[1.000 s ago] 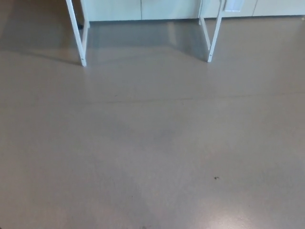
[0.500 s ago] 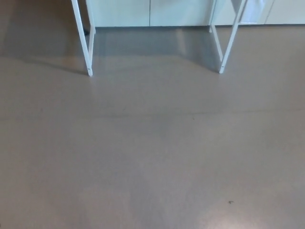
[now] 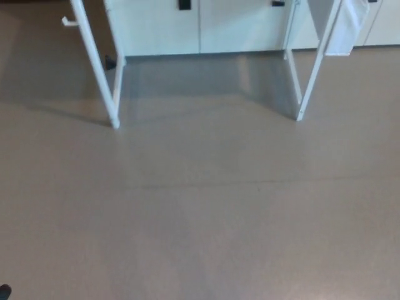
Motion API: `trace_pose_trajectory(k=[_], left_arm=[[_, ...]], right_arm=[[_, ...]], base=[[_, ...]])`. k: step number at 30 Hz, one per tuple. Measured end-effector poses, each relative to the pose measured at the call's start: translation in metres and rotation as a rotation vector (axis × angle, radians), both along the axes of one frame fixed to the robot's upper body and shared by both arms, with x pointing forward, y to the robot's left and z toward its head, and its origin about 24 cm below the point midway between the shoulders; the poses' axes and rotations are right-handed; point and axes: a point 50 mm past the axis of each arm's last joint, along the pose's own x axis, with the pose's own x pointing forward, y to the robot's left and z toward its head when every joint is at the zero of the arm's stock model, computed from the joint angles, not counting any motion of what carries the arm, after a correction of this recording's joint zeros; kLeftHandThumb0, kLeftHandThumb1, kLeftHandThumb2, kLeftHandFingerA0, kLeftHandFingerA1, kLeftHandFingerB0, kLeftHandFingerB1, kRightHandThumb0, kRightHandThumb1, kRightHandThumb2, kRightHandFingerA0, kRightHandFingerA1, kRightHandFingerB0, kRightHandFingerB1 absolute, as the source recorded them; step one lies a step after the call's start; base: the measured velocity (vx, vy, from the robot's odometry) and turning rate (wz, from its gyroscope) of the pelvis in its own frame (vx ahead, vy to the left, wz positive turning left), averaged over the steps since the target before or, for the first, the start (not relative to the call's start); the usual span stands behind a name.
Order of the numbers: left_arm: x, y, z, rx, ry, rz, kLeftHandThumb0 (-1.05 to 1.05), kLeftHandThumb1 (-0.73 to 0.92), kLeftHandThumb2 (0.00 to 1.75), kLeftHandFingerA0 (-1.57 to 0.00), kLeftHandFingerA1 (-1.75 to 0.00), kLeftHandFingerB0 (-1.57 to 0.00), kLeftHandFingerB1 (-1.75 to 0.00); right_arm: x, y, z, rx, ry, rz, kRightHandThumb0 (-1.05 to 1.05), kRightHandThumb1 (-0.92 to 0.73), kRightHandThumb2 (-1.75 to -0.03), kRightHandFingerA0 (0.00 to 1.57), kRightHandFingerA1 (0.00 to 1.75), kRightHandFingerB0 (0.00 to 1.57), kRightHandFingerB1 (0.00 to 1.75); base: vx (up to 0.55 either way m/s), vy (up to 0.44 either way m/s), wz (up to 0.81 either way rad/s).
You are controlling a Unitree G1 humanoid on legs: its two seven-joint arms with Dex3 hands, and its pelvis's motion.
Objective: The robot walks towards a desk on which an air pump is kept in the middle. It lifts it up and holds it with its left hand and uses its right hand to compress it by pushing its handle inwards.
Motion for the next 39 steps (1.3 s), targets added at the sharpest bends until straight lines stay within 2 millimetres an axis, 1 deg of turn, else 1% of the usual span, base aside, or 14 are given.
trace_pose_trajectory(k=[4, 7, 9, 10, 14, 16, 20, 22, 23, 29, 30, 32, 33, 39], left_arm=[[0.004, 0.001, 0.003, 0.008, -0.007, -0.004, -0.04, 0.82, 0.65, -0.38, -0.41, -0.28, -0.32], [0.008, 0.003, 0.006, 0.016, -0.017, -0.007, -0.06, 0.82, 0.65, -0.39, -0.41, -0.3, -0.33], [0.009, 0.003, 0.006, 0.016, -0.018, -0.009, -0.06, 0.84, 0.65, -0.37, -0.4, -0.29, -0.32], [0.009, 0.003, 0.006, 0.016, -0.015, -0.012, -0.03, 0.82, 0.63, -0.36, -0.4, -0.29, -0.32], [0.008, 0.003, 0.005, 0.017, -0.01, -0.015, -0.02, 0.82, 0.63, -0.37, -0.39, -0.3, -0.32], [0.006, 0.003, 0.004, 0.016, -0.004, -0.013, -0.02, 0.83, 0.64, -0.34, -0.39, -0.27, -0.32], [0.012, 0.0, 0.005, 0.012, -0.019, -0.034, -0.04, 0.82, 0.65, -0.38, -0.41, -0.25, -0.31], [0.011, 0.0, 0.005, 0.012, -0.016, -0.035, -0.04, 0.82, 0.65, -0.38, -0.41, -0.25, -0.31], [0.01, 0.0, 0.004, 0.011, -0.013, -0.035, -0.02, 0.8, 0.63, -0.37, -0.41, -0.28, -0.32], [0.007, 0.0, 0.002, 0.006, -0.004, -0.035, -0.03, 0.81, 0.63, -0.36, -0.4, -0.27, -0.32], [0.006, -0.001, 0.002, 0.005, -0.002, -0.037, -0.04, 0.6, 1.02, -0.23, -0.54, -0.13, -0.48], [0.007, -0.001, 0.002, 0.006, -0.002, -0.043, -0.04, 0.6, 1.02, -0.23, -0.54, -0.13, -0.48], [0.01, -0.002, 0.003, 0.006, -0.009, -0.052, -0.05, 0.84, 0.64, -0.34, -0.4, -0.24, -0.31], [0.012, 0.004, 0.009, 0.026, -0.023, -0.058, -0.03, 0.82, 0.63, -0.36, -0.4, -0.27, -0.31]], right_arm=[[0.005, 0.004, 0.0, 0.006, -0.01, 0.008, -0.2, -0.72, -0.61, 0.52, 0.45, 0.39, 0.39], [0.004, 0.005, -0.001, 0.009, -0.007, 0.008, -0.19, -0.73, -0.61, 0.52, 0.45, 0.39, 0.39], [0.004, 0.005, -0.001, 0.009, -0.006, 0.008, -0.2, -0.73, -0.61, 0.53, 0.46, 0.39, 0.39], [0.002, 0.005, -0.002, 0.009, -0.003, 0.006, -0.2, -0.72, -0.61, 0.56, 0.46, 0.4, 0.39], [0.001, 0.005, -0.002, 0.007, -0.003, 0.003, -0.18, -0.73, -0.61, 0.55, 0.46, 0.39, 0.39], [-0.002, 0.005, -0.003, 0.009, 0.005, -0.001, -0.19, -0.74, -0.61, 0.55, 0.45, 0.39, 0.39], [0.002, 0.005, -0.002, 0.001, -0.003, 0.0, -0.2, -0.74, -0.61, 0.53, 0.46, 0.38, 0.39], [0.002, 0.004, -0.001, -0.001, -0.006, -0.001, -0.2, -0.74, -0.61, 0.53, 0.46, 0.38, 0.39], [0.002, 0.004, -0.001, -0.001, -0.006, -0.001, -0.21, -0.73, -0.62, 0.51, 0.45, 0.38, 0.39], [-0.003, 0.004, -0.003, -0.002, 0.005, -0.002, -0.2, -0.75, -0.62, 0.5, 0.45, 0.39, 0.39], [-0.005, 0.004, -0.004, -0.002, 0.01, -0.004, -0.21, -0.74, -0.62, 0.53, 0.45, 0.4, 0.39], [-0.006, 0.004, -0.004, -0.002, 0.012, -0.005, -0.21, -0.74, -0.62, 0.53, 0.45, 0.4, 0.39], [-0.005, 0.005, -0.004, -0.001, 0.008, -0.002, -0.19, -0.75, -0.62, 0.53, 0.45, 0.4, 0.39], [-0.005, 0.008, -0.005, 0.005, 0.009, 0.002, -0.17, -0.76, -0.62, 0.54, 0.46, 0.4, 0.39]], base=[[0.49, 0.215, -0.54], [0.49, 0.233, 0.01], [0.39, 0.169, 0.09], [0.38, 0.121, 0.12], [0.42, 0.021, 0.17], [0.43, -0.039, 0.5], [0.56, 0.007, 0.38], [0.61, 0.106, 0.01], [0.58, 0.113, -0.08], [0.45, 0.032, -0.19], [0.44, 0.083, -0.25], [0.43, 0.157, -0.04], [0.56, 0.228, -0.73], [0.53, 0.18, -0.01]])
